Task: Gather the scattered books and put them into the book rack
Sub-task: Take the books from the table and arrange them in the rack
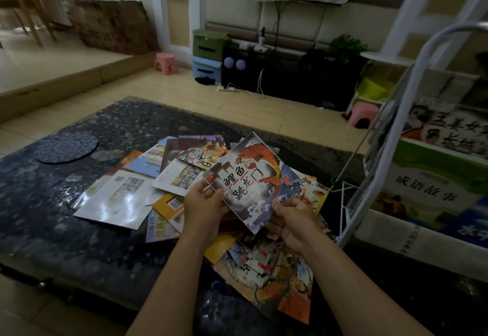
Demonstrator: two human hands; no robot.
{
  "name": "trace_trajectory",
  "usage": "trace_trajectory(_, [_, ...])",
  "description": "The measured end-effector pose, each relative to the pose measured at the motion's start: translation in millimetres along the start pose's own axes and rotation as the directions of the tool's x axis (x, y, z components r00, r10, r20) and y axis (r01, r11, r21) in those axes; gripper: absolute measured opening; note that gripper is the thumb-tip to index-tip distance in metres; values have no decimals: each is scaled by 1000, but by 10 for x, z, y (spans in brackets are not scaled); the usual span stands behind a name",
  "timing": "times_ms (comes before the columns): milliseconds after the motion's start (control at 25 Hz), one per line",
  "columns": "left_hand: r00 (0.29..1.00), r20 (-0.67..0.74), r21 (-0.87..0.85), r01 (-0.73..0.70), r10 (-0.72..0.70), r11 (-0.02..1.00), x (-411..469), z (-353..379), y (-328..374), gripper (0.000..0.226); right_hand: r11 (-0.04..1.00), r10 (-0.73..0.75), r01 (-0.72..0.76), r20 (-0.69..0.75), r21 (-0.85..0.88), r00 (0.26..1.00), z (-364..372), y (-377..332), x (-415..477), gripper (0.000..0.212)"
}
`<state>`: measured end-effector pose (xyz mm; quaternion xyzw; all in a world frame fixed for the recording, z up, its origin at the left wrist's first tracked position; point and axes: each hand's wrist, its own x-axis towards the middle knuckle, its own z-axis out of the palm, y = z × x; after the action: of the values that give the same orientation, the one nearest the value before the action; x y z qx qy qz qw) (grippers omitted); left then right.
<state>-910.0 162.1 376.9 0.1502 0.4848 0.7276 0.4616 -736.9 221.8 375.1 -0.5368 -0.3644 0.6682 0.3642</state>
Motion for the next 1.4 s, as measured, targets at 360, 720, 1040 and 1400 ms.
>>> trace_trajectory(360, [995,85,32,-55,52,998,-345,366,242,30,919,-379,347,-176,-185,909,-410,-746,-356,15])
trace_trajectory(720, [965,229,116,-161,132,980,-693,1011,552,27,668,-661,544,-69,-508,747,-908,-1300,-841,11])
trace_trajectory(1040, [842,476,263,-411,254,873,-1087,1859,703,28,495,-780,587,-30,-641,625,-1587,-1724,-1179,22])
trace_trajectory(1400, [573,675,431,-818,465,382,-1304,3098,985,21,136,-928,544,85,-828,361,-2250,-2584,-1472,91])
